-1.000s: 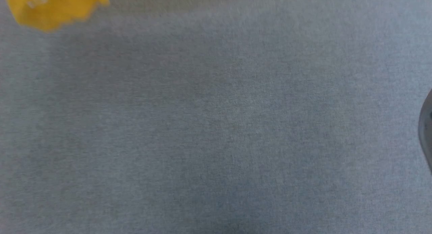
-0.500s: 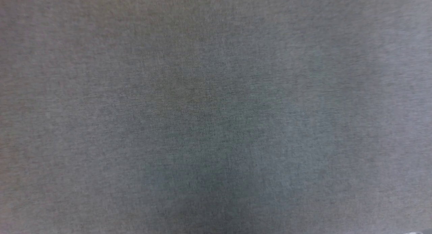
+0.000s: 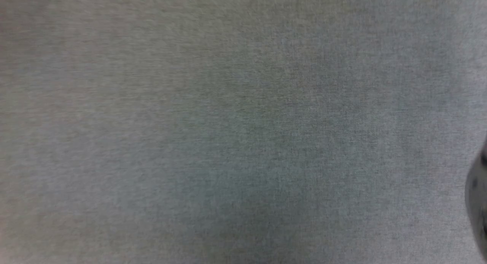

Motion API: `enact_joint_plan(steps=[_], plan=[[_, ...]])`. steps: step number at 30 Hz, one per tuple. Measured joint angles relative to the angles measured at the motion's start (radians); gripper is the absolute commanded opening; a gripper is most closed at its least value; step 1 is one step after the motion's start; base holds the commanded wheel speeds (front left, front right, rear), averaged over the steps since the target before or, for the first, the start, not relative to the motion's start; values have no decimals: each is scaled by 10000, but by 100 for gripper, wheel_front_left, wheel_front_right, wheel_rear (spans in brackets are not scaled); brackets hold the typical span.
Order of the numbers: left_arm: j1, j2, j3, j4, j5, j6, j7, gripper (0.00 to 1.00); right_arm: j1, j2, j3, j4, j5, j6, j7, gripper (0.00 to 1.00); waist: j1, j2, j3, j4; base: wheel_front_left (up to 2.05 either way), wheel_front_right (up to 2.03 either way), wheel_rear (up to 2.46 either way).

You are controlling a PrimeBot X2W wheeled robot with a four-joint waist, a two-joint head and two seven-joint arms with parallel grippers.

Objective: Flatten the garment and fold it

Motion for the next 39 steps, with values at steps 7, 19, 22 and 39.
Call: enact_joint_plan(steps=[7,19,22,39], plan=[[3449,288,1091,-1693,-42,472,-12,0,4277,-199,-1264,-4144,642,0,1448,0,-2,0,-1020,340,0,0,0],[9340,-339,1172,-2957,1016,2130,-13,0,9448,706,-2259,-6468,1252,2,1992,0,-3,0,-2684,673,0,0,0],[10270,-548,1160,-2836,865,2399,-13,0,10346,786,-2357,-6445,1388,2,1873,0,-3,0,-3017,705,0,0,0],[13675,-1060,111,-1751,-2088,2847,1381,0,14970,90,-1795,-5455,1944,2,3674,0,-3,0,-4708,771,0,0,0]])
